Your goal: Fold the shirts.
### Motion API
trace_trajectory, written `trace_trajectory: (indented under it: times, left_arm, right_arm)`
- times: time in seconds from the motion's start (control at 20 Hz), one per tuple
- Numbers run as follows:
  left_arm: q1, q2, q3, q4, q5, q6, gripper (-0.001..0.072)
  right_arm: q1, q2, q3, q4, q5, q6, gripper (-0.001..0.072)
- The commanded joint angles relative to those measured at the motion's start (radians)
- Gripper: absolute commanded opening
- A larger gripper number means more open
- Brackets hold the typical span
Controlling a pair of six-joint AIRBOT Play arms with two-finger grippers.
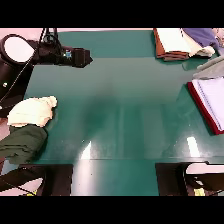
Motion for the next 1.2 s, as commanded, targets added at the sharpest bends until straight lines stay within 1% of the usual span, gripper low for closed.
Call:
trace_trajectory:
  times: [0.0,0.05,0.2,0.25,0.35,0.4,0.45,0.5,0.55,0.7,0.75,0.85,0.95,1.0,1.15]
  left_arm:
    - [0.0,-0.001,0.0,0.001,-0.029,0.003,0.0025]
    - [0.0,-0.001,0.0,0.001,-0.029,0.003,0.0025]
    - [0.0,-0.001,0.0,0.001,-0.029,0.003,0.0025]
    - [0.0,-0.001,0.0,0.001,-0.028,0.003,0.0025]
    - [0.0,-0.001,0.0,0.001,-0.028,0.008,0.0025]
    - [0.0,-0.001,0.0,0.001,-0.029,0.012,0.0025]
    - [0.0,-0.001,0.0,0.001,-0.028,0.012,0.0025]
    - [0.0,-0.001,0.0,0.001,-0.028,0.011,0.0025]
    - [0.0,-0.001,0.0,0.001,-0.028,0.011,0.0025]
    - [0.0,-0.001,0.0,0.001,-0.025,0.011,0.0025]
    - [0.0,-0.001,0.0,0.0,-0.021,0.011,0.0025]
    - [0.0,-0.001,0.0,0.0,-0.02,0.011,0.0025]
    - [0.0,-0.001,0.0,0.0,-0.015,0.01,0.0025]
    - [0.0,-0.001,0.0,0.001,-0.018,0.01,0.0025]
    - [0.0,-0.001,0.0,0.005,-0.051,0.01,0.0025]
  right_arm:
    - [-0.053,0.063,-0.118,-0.053,0.055,0.0,0.0016]
    - [-0.079,0.081,-0.171,-0.054,0.076,-0.003,0.0016]
    - [-0.169,0.151,-0.34,-0.055,0.129,-0.076,0.0017]
    - [-0.197,0.178,-0.393,-0.072,0.137,-0.085,0.0017]
    - [-0.243,0.234,-0.495,-0.162,0.148,-0.087,0.003]
    - [-0.264,0.26,-0.541,-0.2,0.145,-0.086,0.0193]
    - [-0.286,0.279,-0.578,-0.219,0.138,-0.086,0.0401]
    - [-0.312,0.298,-0.608,-0.229,0.129,-0.085,0.0553]
    - [-0.337,0.312,-0.624,-0.229,0.125,-0.085,0.06]
    - [-0.368,0.357,-0.599,-0.223,0.115,-0.061,0.0599]
    - [-0.357,0.372,-0.581,-0.177,0.099,-0.051,0.0599]
    - [-0.304,0.389,-0.542,-0.015,0.078,-0.051,0.0597]
    - [-0.181,0.407,-0.513,0.163,0.07,-0.052,0.0596]
    - [-0.103,0.419,-0.505,0.208,0.067,-0.052,0.0594]
    - [0.194,0.458,-0.506,0.202,0.043,-0.052,0.0584]
